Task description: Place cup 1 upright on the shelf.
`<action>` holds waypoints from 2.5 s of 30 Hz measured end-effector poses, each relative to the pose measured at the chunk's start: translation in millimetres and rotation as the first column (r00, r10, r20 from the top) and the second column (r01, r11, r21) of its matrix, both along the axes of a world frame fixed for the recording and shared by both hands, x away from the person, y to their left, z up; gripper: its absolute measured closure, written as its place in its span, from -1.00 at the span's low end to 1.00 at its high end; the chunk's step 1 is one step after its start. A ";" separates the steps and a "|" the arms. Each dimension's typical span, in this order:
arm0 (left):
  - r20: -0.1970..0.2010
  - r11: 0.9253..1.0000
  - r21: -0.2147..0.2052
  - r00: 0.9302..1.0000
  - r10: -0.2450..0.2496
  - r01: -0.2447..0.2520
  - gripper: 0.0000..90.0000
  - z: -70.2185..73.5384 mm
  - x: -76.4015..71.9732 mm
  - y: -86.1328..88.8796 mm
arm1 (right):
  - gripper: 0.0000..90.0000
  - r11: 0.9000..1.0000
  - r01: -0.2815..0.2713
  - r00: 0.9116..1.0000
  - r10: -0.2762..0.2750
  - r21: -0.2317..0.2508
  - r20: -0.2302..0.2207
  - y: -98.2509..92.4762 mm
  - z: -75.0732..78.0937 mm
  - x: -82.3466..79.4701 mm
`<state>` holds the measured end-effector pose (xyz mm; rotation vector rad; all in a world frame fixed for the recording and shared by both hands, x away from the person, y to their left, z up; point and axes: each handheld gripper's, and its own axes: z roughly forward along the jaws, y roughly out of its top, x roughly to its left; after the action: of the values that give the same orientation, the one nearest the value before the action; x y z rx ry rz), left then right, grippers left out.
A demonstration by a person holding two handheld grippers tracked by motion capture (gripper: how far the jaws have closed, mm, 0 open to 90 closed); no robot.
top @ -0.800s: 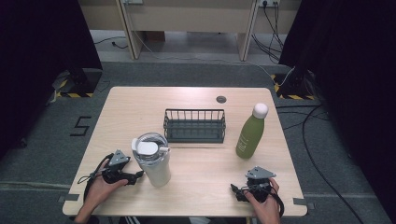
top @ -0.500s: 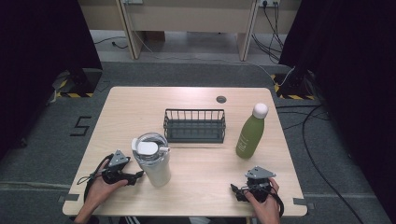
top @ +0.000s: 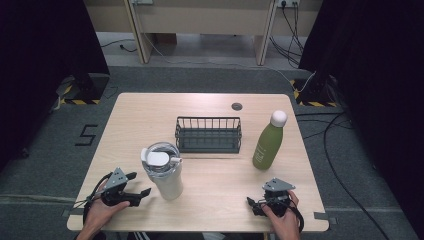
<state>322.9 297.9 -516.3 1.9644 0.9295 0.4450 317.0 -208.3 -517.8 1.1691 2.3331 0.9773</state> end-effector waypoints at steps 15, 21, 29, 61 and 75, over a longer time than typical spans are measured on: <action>0.102 0.990 -0.124 0.993 -0.061 0.074 -0.67 6.7 -22.6 -8.9 | -0.78 1.000 -0.001 1.000 0.001 0.001 0.000 0.0 -0.1 0.2; 0.132 0.980 -0.159 0.986 -0.099 0.120 -0.67 6.7 -27.6 -20.8 | -0.78 1.000 -0.001 1.000 0.001 0.001 0.000 0.0 -0.1 0.2; 0.170 0.976 -0.166 0.979 -0.111 0.139 -0.67 6.6 -28.5 -35.9 | -0.78 1.000 -0.002 1.000 0.002 0.000 0.000 0.0 -0.1 0.4; 0.246 0.977 -0.182 0.967 -0.062 0.109 -0.80 4.0 -9.2 -71.6 | -0.78 1.000 -0.005 1.000 0.005 0.000 -0.001 0.1 -0.1 0.6; 0.249 0.968 -0.225 0.967 -0.050 0.108 -0.81 -2.6 -0.4 -79.0 | -0.78 1.000 -0.008 1.000 0.008 -0.001 0.000 0.2 -0.1 0.7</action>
<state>322.5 218.8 -518.8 1.6803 0.7110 0.4912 317.7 -208.1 -517.9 1.1601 2.3402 0.9795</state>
